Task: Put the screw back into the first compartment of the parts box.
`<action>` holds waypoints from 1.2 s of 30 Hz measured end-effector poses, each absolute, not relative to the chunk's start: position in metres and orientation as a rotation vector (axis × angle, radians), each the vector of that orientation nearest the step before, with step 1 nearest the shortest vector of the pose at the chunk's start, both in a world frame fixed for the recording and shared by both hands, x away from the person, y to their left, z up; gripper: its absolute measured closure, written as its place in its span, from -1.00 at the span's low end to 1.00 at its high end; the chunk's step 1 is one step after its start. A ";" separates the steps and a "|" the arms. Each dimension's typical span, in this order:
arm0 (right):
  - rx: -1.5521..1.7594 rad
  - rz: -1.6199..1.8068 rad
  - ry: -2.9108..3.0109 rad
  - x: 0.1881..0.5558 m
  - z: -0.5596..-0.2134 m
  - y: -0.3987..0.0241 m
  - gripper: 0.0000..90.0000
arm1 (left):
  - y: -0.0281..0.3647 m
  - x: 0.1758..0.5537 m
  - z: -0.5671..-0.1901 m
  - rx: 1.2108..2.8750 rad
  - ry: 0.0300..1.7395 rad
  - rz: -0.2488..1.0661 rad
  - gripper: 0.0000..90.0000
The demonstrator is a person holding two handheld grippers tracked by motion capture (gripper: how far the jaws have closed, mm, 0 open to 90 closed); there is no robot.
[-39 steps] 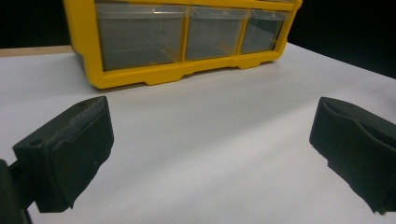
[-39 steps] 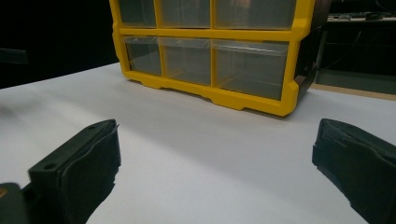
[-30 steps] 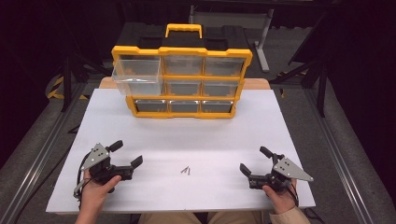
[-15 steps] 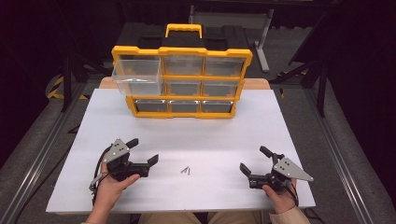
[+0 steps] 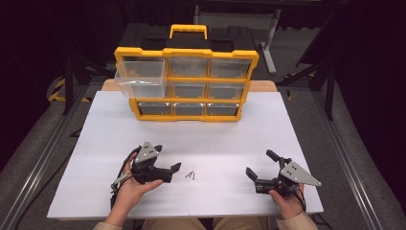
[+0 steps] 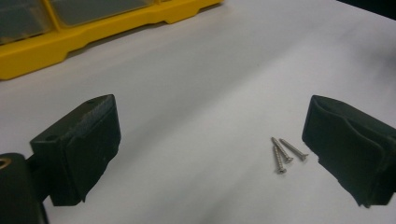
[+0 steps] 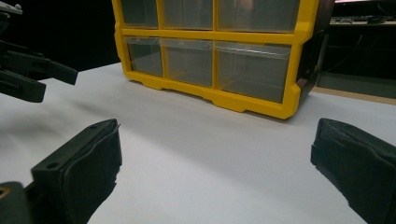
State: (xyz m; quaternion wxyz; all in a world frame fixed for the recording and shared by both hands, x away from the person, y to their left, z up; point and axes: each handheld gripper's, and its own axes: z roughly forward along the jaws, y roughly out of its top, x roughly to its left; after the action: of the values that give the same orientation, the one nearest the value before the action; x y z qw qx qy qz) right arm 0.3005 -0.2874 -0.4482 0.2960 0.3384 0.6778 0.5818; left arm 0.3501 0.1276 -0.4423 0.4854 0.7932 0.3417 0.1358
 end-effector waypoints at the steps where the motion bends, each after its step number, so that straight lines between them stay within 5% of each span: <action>1: 0.899 1.550 1.803 0.301 -0.448 -0.287 -0.95 | 0.125 0.350 -0.442 1.944 0.821 0.315 -0.79; 22: 0.886 1.546 1.810 0.301 -0.448 -0.287 -0.94 | 0.101 0.355 -0.442 2.104 0.809 0.199 -0.09; 25: 0.885 1.546 1.810 0.301 -0.448 -0.287 -0.94 | 0.098 0.355 -0.444 2.125 0.804 0.146 0.20; 36: 0.880 1.544 1.809 0.301 -0.448 -0.287 -0.94 | 0.084 0.356 -0.449 2.219 0.806 0.060 0.56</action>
State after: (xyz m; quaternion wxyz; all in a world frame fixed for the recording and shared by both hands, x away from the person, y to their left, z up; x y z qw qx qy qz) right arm 0.3006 -0.2867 -0.4485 0.2981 0.3312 0.6809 0.5812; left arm 0.3559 0.0842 -0.4492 0.3803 0.8691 0.3155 0.0236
